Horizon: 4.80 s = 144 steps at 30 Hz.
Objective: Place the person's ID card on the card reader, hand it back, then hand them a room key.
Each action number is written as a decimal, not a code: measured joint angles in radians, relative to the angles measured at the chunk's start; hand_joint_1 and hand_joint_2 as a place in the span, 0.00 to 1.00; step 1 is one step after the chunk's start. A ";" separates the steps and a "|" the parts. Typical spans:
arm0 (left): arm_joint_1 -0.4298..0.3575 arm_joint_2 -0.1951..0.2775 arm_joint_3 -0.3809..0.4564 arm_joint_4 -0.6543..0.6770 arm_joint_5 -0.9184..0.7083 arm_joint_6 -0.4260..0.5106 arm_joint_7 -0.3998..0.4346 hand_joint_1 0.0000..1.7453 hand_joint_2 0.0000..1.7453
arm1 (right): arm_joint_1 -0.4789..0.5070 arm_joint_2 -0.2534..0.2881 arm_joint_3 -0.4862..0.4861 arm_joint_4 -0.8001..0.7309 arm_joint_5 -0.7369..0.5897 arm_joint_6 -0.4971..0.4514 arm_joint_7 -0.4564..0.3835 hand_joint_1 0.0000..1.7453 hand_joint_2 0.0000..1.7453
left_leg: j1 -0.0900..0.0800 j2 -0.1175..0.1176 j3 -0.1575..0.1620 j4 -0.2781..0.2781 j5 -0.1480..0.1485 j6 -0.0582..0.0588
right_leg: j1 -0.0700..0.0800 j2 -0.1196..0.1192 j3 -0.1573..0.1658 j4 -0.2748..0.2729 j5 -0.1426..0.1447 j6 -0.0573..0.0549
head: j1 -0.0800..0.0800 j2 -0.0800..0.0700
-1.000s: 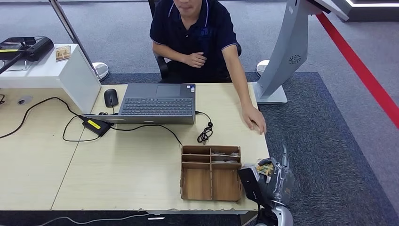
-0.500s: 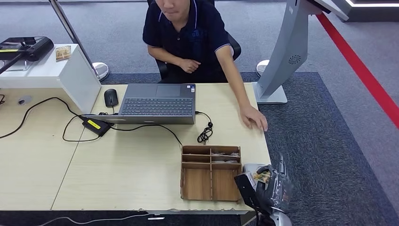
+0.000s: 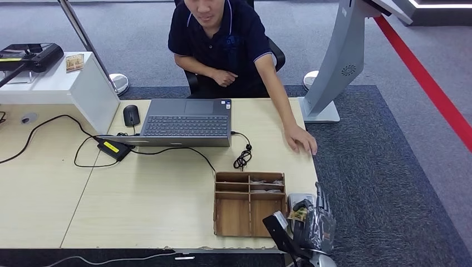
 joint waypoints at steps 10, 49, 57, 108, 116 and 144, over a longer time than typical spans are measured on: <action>0.000 0.000 0.000 0.000 -0.003 -0.002 0.000 0.00 0.00 | 0.001 -0.022 0.049 0.008 0.032 0.000 0.036 1.00 1.00 | 0.000 0.000 0.000 0.000 0.000 0.000 | 0.000 0.000 0.000 0.000 0.000 0.000 | 0.000 0.000; 0.000 0.000 0.000 0.000 -0.004 -0.003 0.000 0.00 0.00 | 0.002 -0.052 0.103 0.017 0.038 0.000 0.072 1.00 1.00 | 0.000 0.000 0.000 0.000 0.000 0.000 | 0.000 0.000 0.000 0.000 0.000 0.000 | 0.000 0.000; 0.000 0.000 0.000 0.000 -0.005 -0.003 0.001 0.00 0.00 | 0.002 -0.056 0.109 0.016 0.046 0.000 0.078 1.00 1.00 | 0.000 0.000 0.000 0.000 0.000 0.000 | 0.000 0.000 0.000 0.000 0.000 0.000 | 0.000 0.000; -0.003 0.014 -0.041 0.000 -0.062 -0.037 0.002 0.00 0.00 | -0.097 0.183 -0.005 -0.185 0.028 0.000 -0.417 0.00 1.00 | 0.000 0.000 0.000 0.000 0.000 0.000 | 0.000 0.000 0.000 0.000 0.000 0.000 | 0.000 0.000; -0.004 0.014 -0.044 0.000 -0.065 -0.039 0.002 0.00 0.00 | -0.099 0.186 -0.013 -0.165 0.016 0.000 -0.426 0.00 1.00 | 0.000 0.000 0.000 0.000 0.000 0.000 | 0.000 0.000 0.000 0.000 0.000 0.000 | 0.000 0.000; -0.003 0.014 -0.043 0.000 -0.042 -0.029 0.000 0.00 0.00 | -0.109 0.105 0.105 -0.124 -0.116 0.000 -0.144 0.00 1.00 | 0.000 0.000 0.000 0.000 0.000 0.000 | 0.000 0.000 0.000 0.000 0.000 0.000 | 0.000 0.000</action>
